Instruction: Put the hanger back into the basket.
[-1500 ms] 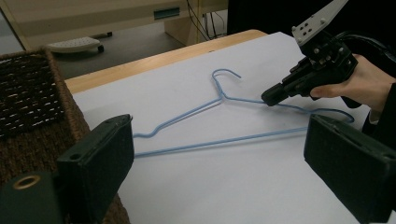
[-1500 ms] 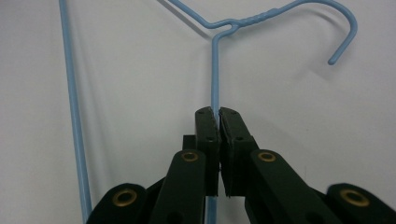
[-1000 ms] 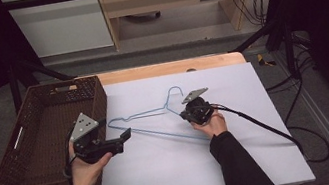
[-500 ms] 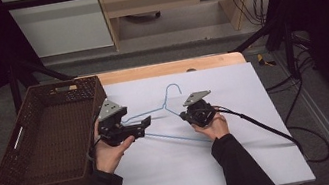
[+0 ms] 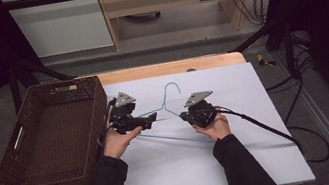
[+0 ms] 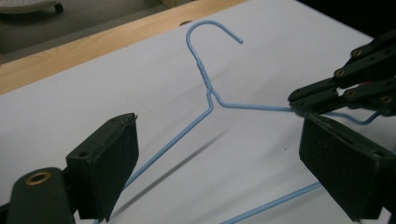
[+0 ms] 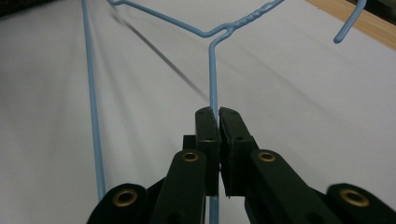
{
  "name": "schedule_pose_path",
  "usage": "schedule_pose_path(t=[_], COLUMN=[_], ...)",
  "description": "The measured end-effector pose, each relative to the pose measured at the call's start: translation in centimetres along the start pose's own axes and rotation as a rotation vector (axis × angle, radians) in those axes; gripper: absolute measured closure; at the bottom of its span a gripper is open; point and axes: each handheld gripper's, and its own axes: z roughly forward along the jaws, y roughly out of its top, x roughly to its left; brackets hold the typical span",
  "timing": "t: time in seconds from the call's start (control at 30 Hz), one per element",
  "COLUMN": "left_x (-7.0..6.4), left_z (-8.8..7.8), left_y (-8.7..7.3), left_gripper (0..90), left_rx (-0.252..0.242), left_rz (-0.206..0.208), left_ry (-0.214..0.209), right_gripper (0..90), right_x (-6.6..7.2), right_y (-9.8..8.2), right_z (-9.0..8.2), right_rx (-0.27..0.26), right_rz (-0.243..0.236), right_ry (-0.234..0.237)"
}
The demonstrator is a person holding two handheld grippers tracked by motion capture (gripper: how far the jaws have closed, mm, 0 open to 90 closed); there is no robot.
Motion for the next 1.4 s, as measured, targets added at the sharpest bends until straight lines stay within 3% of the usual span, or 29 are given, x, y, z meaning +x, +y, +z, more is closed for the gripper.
schedule_pose_path(t=[0.07, 0.1, 0.13, 0.23, 0.3, 0.43, 0.5, 0.53, 0.6, 0.63, 0.67, 0.7, 0.83, 0.97, 1.0, 1.1, 1.33, 1.4], left_x=[0.1, 0.1, 0.0, 0.0, -0.1, -0.1, 0.0, 0.0, -0.2, -0.2, -0.3, -0.3, 0.0, 0.1, 0.2, 0.1, -0.1, 0.0], left_z=[1.0, 1.0, 1.7, 2.4, 2.7, 2.9, 3.4, 3.4, 4.0, 4.0, 4.4, 4.4, 5.8, 6.5, 6.9, 7.2, 7.8, 7.9], left_y=[-0.3, -0.3, -0.5, -0.5, -0.3, 0.3, 0.8, 0.8, 1.0, 1.0, 1.0, 1.0, 0.6, 0.2, 0.1, 0.0, -0.3, -0.4], left_gripper=[12.6, 13.1, 13.6, 16.6, 18.8, 20.4, 20.9, 21.7, 22.8, 23.2, 24.8, 25.8, 29.8, 35.0, 40.5, 45.7, 64.3, 68.0], left_rx=[0.053, 0.053, 0.09, 0.115, 0.144, 0.158, 0.189, 0.189, 0.238, 0.238, 0.259, 0.259, 0.322, 0.348, 0.362, 0.363, 0.349, 0.354], left_rz=[0.036, 0.036, 0.074, 0.094, 0.129, 0.161, 0.207, 0.207, 0.262, 0.262, 0.301, 0.301, 0.376, 0.418, 0.442, 0.451, 0.52, 0.518], left_ry=[0.017, 0.017, 0.037, 0.046, 0.053, 0.048, 0.051, 0.051, 0.057, 0.057, 0.063, 0.063, 0.077, 0.09, 0.093, 0.076, 0.074, 0.07], right_gripper=[88.0, 88.0, 88.0, 88.0, 88.0, 88.0, 88.0, 88.0, 88.0, 88.0, 88.0, 88.0, 88.0, 88.0, 88.0, 88.0, 88.0, 88.0], right_x=[0.0, 0.0, 0.0, 0.0, 0.0, 0.0, 0.0, 0.0, 0.0, 0.0, 0.0, 0.0, 0.1, 0.0, 0.1, 0.1, 0.1, 0.1], right_y=[0.0, 0.0, 0.0, -0.1, -0.1, -0.1, -0.1, -0.1, -0.1, -0.1, -0.1, -0.1, -0.2, -0.2, -0.2, -0.2, -0.2, -0.2], right_z=[0.0, 0.0, 0.1, 0.1, 0.1, 0.1, 0.0, 0.0, 0.0, 0.0, 0.0, 0.1, 0.1, 0.0, 0.0, 0.0, 0.1, 0.1], right_rx=[0.003, 0.003, 0.005, 0.009, 0.01, 0.012, 0.011, 0.011, 0.016, 0.018, 0.022, 0.02, 0.026, 0.028, 0.028, 0.032, 0.035, 0.036], right_rz=[-0.003, -0.003, -0.004, -0.003, 0.001, -0.002, -0.002, -0.002, -0.006, -0.007, -0.008, -0.009, -0.009, -0.011, -0.01, -0.014, -0.012, -0.013], right_ry=[0.003, 0.003, 0.007, 0.011, 0.013, 0.021, 0.026, 0.026, 0.031, 0.033, 0.033, 0.036, 0.04, 0.043, 0.045, 0.046, 0.053, 0.056])
